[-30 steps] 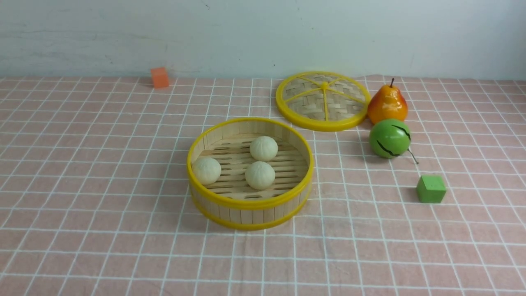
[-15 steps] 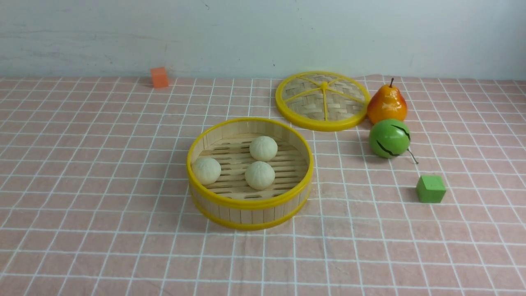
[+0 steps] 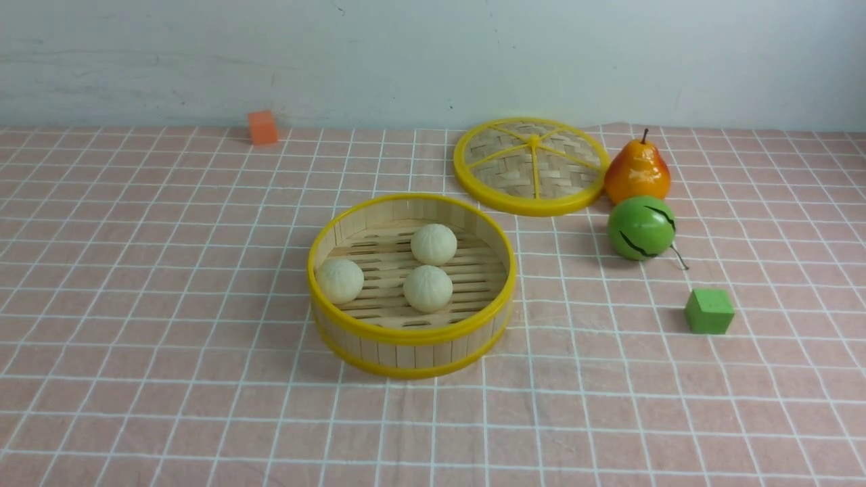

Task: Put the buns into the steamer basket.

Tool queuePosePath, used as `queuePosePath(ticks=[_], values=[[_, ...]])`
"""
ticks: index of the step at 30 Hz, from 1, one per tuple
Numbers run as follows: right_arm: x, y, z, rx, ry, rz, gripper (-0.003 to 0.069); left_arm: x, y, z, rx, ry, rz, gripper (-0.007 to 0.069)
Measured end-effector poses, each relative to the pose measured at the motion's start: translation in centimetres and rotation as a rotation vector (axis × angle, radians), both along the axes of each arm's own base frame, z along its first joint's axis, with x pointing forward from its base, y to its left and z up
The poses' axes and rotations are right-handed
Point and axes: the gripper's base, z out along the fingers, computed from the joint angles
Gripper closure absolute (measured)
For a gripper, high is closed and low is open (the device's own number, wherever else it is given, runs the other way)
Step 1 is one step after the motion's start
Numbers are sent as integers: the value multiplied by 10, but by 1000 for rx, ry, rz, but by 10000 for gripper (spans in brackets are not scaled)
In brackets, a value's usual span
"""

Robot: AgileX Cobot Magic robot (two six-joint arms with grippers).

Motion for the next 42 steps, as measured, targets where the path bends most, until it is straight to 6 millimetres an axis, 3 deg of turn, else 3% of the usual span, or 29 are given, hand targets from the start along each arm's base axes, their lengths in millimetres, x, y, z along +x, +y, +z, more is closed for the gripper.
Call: queuePosePath(ticks=[42], values=[[0, 0, 0, 0, 0, 0, 549, 0, 0, 0, -1, 1, 0, 624]])
